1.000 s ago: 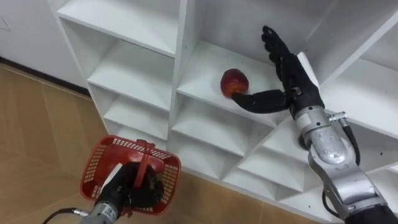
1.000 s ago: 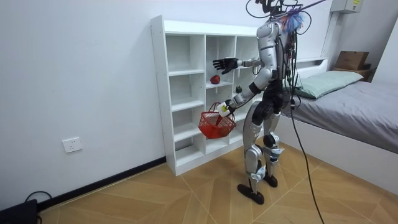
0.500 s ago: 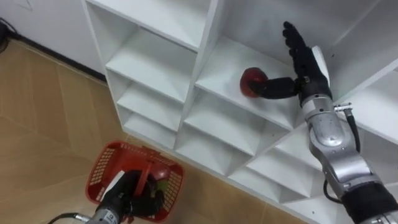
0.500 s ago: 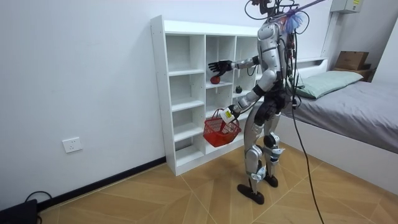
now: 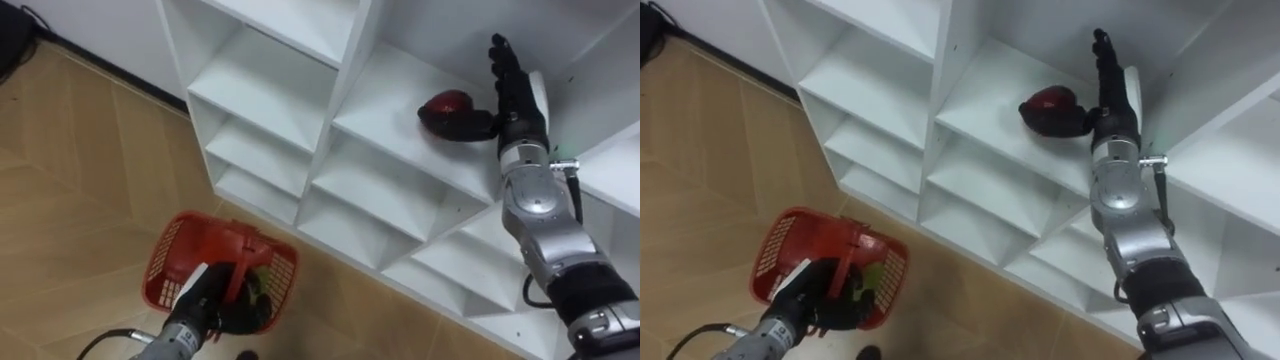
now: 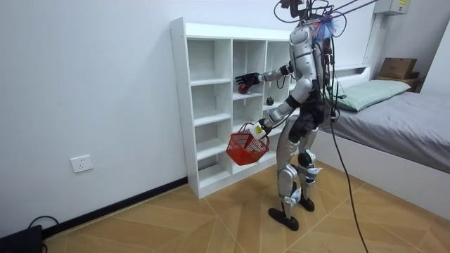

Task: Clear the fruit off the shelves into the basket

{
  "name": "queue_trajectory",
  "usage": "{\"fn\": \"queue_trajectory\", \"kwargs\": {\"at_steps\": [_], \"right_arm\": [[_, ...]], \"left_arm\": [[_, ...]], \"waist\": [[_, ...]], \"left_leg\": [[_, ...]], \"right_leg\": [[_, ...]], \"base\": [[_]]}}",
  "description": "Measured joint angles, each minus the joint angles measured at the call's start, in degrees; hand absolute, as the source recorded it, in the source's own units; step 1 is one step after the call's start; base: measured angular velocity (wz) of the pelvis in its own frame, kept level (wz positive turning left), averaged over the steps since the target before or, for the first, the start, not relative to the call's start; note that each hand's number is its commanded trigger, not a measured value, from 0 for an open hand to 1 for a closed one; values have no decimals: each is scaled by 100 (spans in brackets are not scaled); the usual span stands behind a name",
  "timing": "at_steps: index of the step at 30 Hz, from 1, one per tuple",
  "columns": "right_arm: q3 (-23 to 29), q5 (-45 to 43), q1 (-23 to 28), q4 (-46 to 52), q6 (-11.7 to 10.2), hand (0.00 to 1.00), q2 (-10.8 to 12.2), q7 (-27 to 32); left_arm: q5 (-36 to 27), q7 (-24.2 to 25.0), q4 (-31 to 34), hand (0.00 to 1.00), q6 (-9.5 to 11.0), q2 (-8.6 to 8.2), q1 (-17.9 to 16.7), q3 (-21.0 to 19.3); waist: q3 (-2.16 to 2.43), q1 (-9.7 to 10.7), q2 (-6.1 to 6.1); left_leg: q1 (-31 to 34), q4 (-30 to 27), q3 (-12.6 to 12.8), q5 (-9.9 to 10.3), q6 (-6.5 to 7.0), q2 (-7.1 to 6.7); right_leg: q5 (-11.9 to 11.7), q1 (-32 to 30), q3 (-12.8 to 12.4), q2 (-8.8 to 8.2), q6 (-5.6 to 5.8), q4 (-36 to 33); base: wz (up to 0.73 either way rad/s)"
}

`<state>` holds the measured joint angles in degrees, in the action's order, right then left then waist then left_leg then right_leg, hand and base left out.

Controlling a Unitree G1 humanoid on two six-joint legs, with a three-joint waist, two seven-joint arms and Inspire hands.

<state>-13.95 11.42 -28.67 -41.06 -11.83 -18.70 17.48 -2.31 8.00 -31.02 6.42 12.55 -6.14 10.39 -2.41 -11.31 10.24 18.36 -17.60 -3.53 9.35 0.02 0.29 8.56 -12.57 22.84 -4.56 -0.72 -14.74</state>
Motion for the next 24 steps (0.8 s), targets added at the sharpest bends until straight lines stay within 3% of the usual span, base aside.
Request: {"fn": "queue_trajectory", "kwargs": {"at_steps": [9,13,24], "right_arm": [[0,197,-92,-254,83,0,1,-15],[2,177,-170,-318,65,0,2,6],[60,178,-212,-429,22,0,1,-6]], "left_arm": [[-12,30,2,100,-6,-34,23,8],[-39,28,-41,100,-6,-35,23,17],[-60,-41,-41,100,-7,-43,34,183]], "waist": [[-21,-37,7],[-65,-20,-27],[-68,-13,-31]], "left_leg": [[198,-5,7,-67,22,-20],[219,10,1,-71,19,-30],[293,2,13,-127,62,-101]], "right_leg": [[10,-237,-47,-55,15,-105],[11,-246,-14,-54,14,-114],[23,-361,14,-150,16,-212]], "base": [[1],[0],[0]]}}
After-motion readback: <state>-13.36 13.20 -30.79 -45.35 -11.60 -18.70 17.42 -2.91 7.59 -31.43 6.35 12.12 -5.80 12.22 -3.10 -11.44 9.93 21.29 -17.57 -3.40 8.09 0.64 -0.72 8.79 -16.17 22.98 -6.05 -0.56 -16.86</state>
